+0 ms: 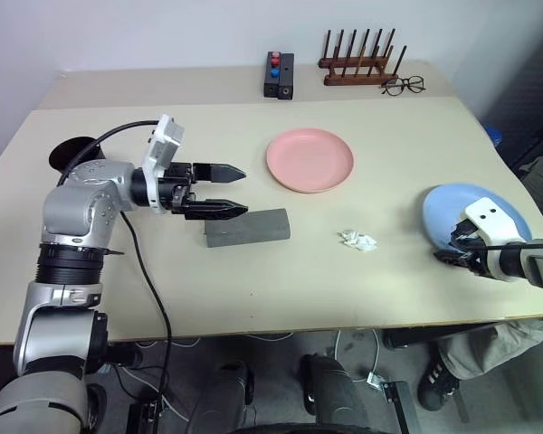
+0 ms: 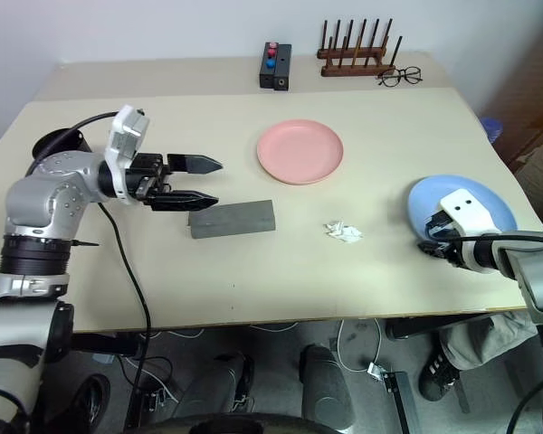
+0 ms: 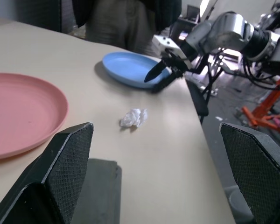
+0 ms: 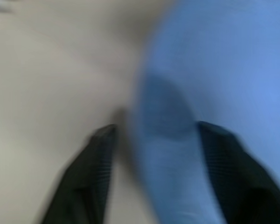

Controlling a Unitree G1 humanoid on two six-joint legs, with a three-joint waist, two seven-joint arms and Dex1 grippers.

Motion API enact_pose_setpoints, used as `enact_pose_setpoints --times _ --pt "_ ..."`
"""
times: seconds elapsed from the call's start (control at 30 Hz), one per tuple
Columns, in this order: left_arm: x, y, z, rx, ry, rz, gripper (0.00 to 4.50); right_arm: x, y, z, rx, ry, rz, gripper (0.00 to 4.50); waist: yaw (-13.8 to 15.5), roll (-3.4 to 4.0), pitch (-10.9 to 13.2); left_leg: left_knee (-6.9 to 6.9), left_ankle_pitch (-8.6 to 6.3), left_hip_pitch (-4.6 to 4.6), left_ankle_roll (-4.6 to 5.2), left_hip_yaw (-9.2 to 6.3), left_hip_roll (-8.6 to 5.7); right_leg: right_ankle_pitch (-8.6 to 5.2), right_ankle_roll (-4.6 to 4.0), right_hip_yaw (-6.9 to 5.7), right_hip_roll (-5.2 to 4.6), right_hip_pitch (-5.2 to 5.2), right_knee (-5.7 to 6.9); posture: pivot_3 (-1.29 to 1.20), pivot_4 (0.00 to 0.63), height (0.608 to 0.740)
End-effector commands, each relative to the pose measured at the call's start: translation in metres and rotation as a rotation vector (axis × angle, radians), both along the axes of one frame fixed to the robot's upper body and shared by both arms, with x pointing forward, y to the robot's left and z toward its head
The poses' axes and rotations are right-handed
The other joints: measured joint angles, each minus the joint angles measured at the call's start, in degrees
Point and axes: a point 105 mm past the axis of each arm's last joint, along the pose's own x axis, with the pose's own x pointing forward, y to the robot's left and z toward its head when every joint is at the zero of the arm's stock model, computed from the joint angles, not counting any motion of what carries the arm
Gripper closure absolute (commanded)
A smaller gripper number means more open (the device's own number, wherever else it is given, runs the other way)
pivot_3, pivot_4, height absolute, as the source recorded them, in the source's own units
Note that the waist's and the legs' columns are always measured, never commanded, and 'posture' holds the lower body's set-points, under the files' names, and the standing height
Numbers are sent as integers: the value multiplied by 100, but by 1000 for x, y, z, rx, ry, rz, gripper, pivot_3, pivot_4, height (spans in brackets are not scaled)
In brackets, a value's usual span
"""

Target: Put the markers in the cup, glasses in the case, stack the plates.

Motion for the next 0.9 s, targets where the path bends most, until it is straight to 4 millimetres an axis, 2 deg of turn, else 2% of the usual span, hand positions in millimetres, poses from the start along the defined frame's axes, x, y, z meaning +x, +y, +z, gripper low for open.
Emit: enact_pose_setpoints --times 0.03,0.07,0.13,0.23,0.3,0.43,0.5,0.6,0.7,0.77,0.8,0.87,0.9 --pt "-5 6 9 -9 -83 10 0 9 11 7 21 -34 36 4396 -15 0 -1 0 0 3 0 1 0 0 0 1 1 2 -1 0 150 740" --pt "-5 6 8 -7 -96 17 0 10 14 9 28 -40 49 4469 -15 -1 -1 0 0 10 0 1 0 0 0 1 0 11 -4 0 150 740" --pt "-2 10 8 -16 -93 58 0 24 30 27 32 -129 98 4469 -15 -2 -2 0 -1 21 2 -1 1 0 0 0 1 23 -6 0 150 740" --pt "17 25 10 -46 -134 227 0 49 58 65 69 -313 155 4469 -49 1 0 -1 -4 25 7 2 3 2 0 3 3 22 -5 0 150 740" --pt "30 37 11 -44 -200 351 0 59 76 82 70 -400 207 4469 -46 5 0 -5 0 27 -1 5 5 3 -2 8 3 18 0 0 150 740" --pt "36 52 13 -117 -213 492 0 80 133 119 108 -564 344 4469 -22 4 0 -9 3 18 -6 1 4 3 -2 5 2 8 -6 0 150 740" --pt "34 54 7 -109 -217 512 0 85 165 128 131 -600 431 4469 -24 4 0 -8 2 14 -5 2 2 3 -2 5 0 7 -8 0 150 740" --pt "34 58 6 -128 -219 558 0 90 203 129 175 -619 517 4469 -7 3 -1 -9 2 12 -5 -1 3 3 -2 5 2 4 -8 0 150 740" --pt "32 56 5 -141 -221 577 0 93 231 116 201 -590 577 4469 15 -1 -3 -4 3 4 -5 -9 -1 3 -2 -2 -1 4 -9 0 150 740" --pt "30 54 4 -139 -224 580 0 95 241 106 159 -578 611 4469 13 -1 -3 -1 3 3 -5 -9 -4 4 -1 -2 -3 4 -9 0 150 740" --pt "28 54 3 -136 -225 579 0 95 244 102 191 -548 611 4469 6 -1 -4 -1 2 3 -5 -8 -5 5 0 -2 -4 4 -9 0 150 740" --pt "25 54 3 -140 -220 581 0 98 242 100 206 -536 601 4469 -15 0 -3 -2 2 2 -5 -8 -5 5 0 -1 -3 3 -9 0 150 740" --pt "24 55 3 -140 -218 584 0 98 241 98 213 -522 596 4178 -23 -1 -3 -3 3 2 -5 -8 -5 5 0 -1 -3 -1 -7 0 150 740"
